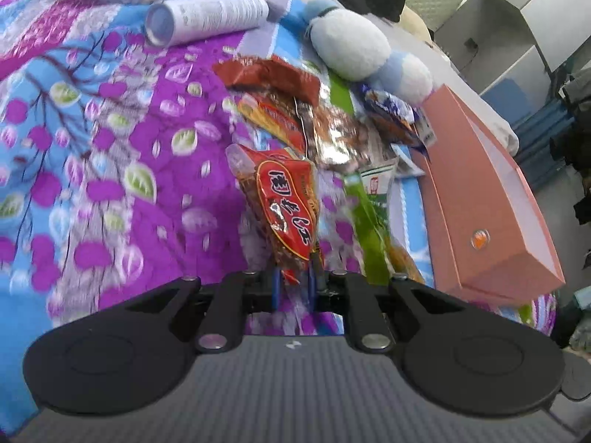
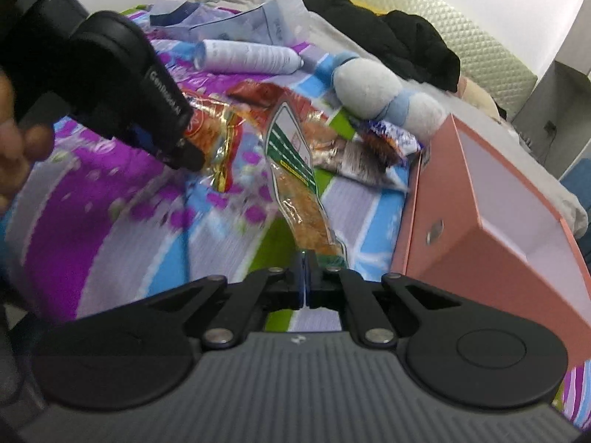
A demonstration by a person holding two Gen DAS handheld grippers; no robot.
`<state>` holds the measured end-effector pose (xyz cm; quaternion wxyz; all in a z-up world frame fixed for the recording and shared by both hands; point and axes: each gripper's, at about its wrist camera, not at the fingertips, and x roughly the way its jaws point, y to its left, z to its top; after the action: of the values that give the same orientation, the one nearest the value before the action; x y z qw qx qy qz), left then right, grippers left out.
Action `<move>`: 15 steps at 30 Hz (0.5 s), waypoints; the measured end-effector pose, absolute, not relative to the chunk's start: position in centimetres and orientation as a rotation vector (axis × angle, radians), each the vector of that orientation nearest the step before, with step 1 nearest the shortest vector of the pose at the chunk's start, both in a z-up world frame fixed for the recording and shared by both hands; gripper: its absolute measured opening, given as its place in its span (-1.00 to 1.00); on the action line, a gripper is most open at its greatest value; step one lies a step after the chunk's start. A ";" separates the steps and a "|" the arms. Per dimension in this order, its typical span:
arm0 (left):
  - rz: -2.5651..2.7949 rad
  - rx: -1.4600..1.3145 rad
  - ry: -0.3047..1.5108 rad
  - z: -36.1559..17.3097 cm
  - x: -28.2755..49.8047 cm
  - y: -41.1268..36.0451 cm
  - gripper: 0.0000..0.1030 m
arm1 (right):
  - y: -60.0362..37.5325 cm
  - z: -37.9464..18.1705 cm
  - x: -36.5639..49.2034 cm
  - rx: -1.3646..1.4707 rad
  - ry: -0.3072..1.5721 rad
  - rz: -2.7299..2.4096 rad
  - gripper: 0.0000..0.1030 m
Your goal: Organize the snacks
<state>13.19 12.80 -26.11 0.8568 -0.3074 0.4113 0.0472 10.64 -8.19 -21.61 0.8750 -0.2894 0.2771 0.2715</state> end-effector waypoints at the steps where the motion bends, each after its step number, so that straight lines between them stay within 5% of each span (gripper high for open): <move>1: 0.093 -0.651 0.870 -26.1 12.6 12.6 -0.69 | -8.4 -21.6 10.3 -0.605 0.584 0.565 -0.93; 15: 0.048 -0.638 1.003 -26.6 7.7 10.5 -0.66 | -10.2 -20.2 6.2 -0.504 0.658 0.603 -0.90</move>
<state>7.70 10.46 -26.59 0.8282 -0.3003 0.4726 0.0224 6.16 -10.22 -20.22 0.8717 -0.2410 0.3146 0.2883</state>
